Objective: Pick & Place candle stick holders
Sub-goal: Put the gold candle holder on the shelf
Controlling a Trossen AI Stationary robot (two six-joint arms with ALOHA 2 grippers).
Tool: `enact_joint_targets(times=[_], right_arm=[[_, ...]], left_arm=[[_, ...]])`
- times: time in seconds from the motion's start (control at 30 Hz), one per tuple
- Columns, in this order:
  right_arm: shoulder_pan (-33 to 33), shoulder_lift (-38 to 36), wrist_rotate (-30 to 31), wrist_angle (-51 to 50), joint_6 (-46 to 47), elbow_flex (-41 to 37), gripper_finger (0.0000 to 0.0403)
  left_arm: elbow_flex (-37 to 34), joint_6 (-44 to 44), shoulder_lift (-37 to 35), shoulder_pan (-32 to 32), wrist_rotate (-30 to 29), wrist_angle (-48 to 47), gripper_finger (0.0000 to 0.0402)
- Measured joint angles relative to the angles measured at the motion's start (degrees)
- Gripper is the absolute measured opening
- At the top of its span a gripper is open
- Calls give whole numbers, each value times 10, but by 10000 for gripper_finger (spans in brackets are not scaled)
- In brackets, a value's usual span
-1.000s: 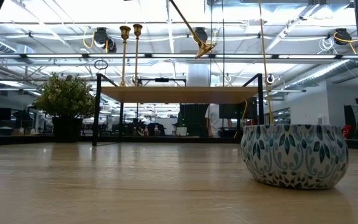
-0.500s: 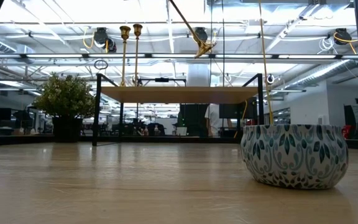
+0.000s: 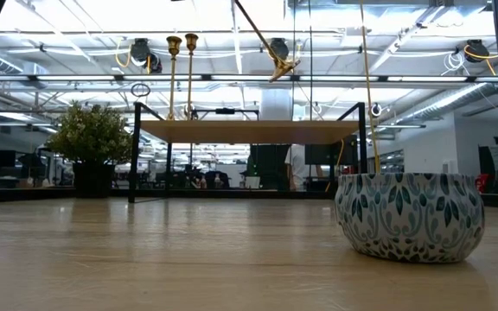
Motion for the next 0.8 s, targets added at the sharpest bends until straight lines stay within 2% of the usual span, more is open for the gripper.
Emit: enact_joint_targets(times=[0.53,0.8], right_arm=[[-2,2,1,2,16,0,88],[-2,2,20,1,17,0,88]], left_arm=[[0,0,0,6,1,3,80],[0,16,0,10,0,4,85]])
